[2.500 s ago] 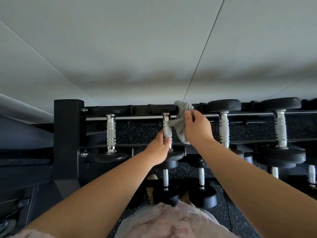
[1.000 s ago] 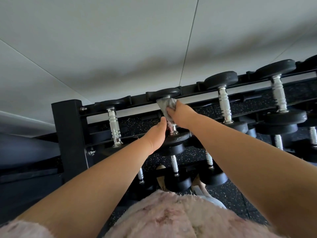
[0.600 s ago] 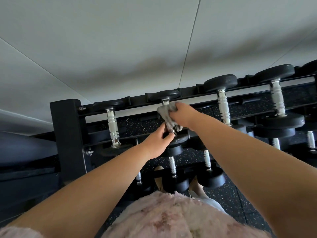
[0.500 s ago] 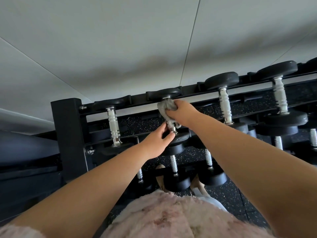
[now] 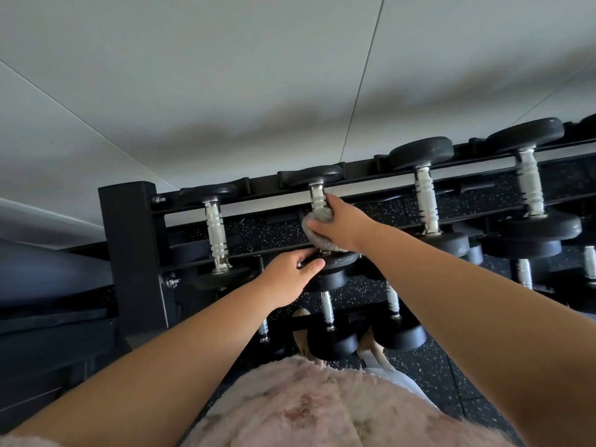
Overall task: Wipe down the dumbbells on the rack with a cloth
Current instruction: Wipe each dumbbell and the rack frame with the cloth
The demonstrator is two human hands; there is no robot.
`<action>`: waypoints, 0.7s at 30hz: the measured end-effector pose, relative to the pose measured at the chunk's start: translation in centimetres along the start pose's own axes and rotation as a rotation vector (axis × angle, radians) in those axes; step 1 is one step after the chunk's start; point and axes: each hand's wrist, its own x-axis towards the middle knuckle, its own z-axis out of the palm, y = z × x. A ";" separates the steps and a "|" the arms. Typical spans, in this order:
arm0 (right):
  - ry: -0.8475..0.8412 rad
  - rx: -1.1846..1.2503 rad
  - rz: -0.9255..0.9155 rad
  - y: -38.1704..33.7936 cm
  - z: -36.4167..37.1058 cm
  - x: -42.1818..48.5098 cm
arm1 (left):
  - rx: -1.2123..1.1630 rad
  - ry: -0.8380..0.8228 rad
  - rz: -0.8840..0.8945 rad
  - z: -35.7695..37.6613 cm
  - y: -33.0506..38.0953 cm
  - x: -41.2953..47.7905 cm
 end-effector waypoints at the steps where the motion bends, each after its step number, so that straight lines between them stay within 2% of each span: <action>1: -0.003 -0.025 -0.017 0.4 0.1 -0.4 | 0.009 -0.006 -0.005 0.0 -0.1 0.0; 4: -0.006 -0.076 -0.001 1.8 -0.9 -2.4 | 0.071 -0.035 0.008 -0.6 0.3 -0.2; 8: 0.070 0.019 0.084 3.1 -2.3 -5.5 | 0.138 -0.086 0.043 -1.7 1.1 0.1; 9: 0.086 0.045 0.093 3.1 -2.2 -6.4 | 0.168 -0.046 0.058 -1.9 1.3 0.4; 11: 0.074 0.071 0.092 2.6 -1.2 -7.7 | 0.297 0.146 0.124 -2.5 1.9 1.0; 13: 0.069 0.008 0.039 2.0 1.0 -8.1 | 0.535 0.354 0.338 -3.6 2.4 2.4; 14: 0.101 -0.031 -0.001 1.7 2.1 -8.0 | 0.667 0.383 0.467 -4.3 2.7 3.2; 16: 0.206 -0.077 -0.042 1.9 3.8 -7.7 | 0.931 0.254 0.627 -5.6 3.0 4.9; 18: 0.288 -0.049 -0.041 3.0 4.4 -7.3 | 1.125 0.087 0.638 -6.2 3.1 6.1; 21: 0.348 0.087 0.035 4.9 4.5 -7.4 | 1.248 -0.009 0.593 -6.5 3.3 6.4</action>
